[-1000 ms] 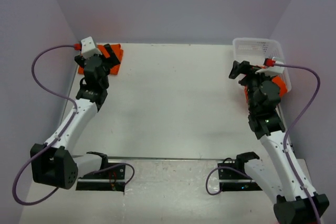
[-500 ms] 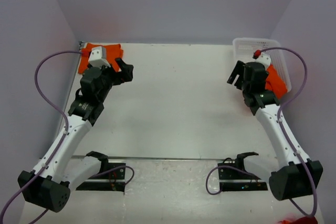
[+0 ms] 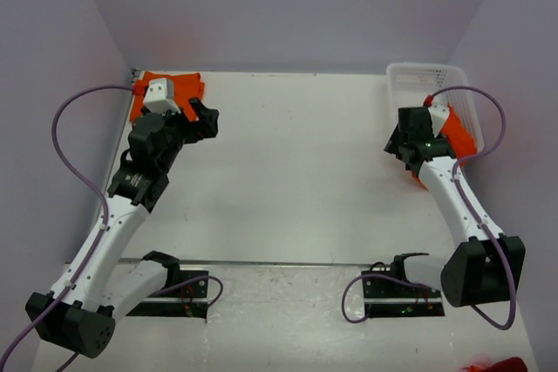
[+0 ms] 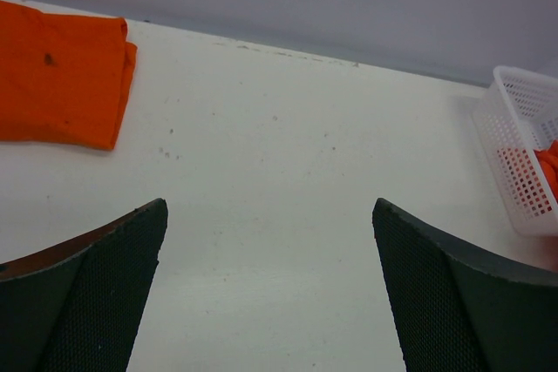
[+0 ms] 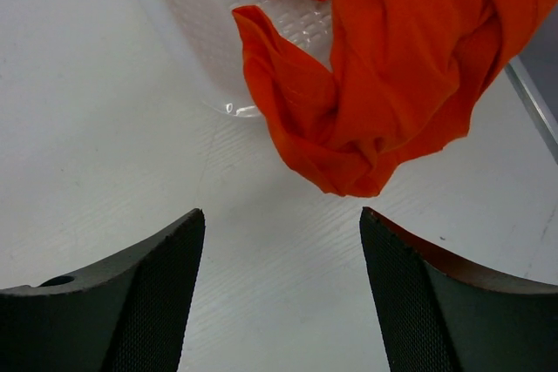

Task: Fold and stack the t-shirts
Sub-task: Grab crumpled tshirt from bin with the right arm, then move the tshirt to the center of the board, then flatten out the tshirt

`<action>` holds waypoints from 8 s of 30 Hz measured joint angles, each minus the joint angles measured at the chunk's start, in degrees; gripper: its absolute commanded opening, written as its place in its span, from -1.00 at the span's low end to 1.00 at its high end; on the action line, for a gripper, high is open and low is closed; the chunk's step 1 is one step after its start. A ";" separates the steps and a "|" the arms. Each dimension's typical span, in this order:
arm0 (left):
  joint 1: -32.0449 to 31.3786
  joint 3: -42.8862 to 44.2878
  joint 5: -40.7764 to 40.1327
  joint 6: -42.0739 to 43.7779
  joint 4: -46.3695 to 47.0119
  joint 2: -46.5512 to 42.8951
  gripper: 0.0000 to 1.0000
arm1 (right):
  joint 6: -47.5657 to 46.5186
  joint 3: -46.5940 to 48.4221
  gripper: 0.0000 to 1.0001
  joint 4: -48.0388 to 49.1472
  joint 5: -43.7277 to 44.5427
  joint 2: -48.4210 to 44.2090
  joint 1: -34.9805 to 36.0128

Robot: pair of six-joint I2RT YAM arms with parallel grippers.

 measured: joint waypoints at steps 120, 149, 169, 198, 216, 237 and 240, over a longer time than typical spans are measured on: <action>-0.02 3.50 -6.34 3.48 -12.87 -4.57 1.00 | -26.69 81.72 0.42 -1.11 -42.64 42.69 21.88; -3.65 0.96 9.42 3.85 -8.17 8.44 0.48 | -12.02 31.89 -0.25 0.13 -33.59 46.42 13.25; -3.65 2.60 11.02 3.91 -7.87 8.68 0.50 | -9.70 35.34 -0.11 4.22 -36.52 46.49 13.64; -3.65 2.60 10.99 5.16 -8.02 7.89 0.56 | -9.64 36.76 -0.25 5.81 -36.92 50.47 13.70; -3.65 2.60 10.97 5.42 -8.35 7.43 0.58 | -9.38 36.76 -1.00 6.14 -36.87 52.24 13.70; -3.65 -0.92 7.69 3.82 -9.68 17.40 0.54 | -18.67 68.74 -1.00 -7.10 -31.78 28.79 18.45; -3.65 -0.92 7.56 3.61 -9.64 15.65 0.54 | -20.37 70.16 -1.00 -9.01 -32.68 22.34 21.05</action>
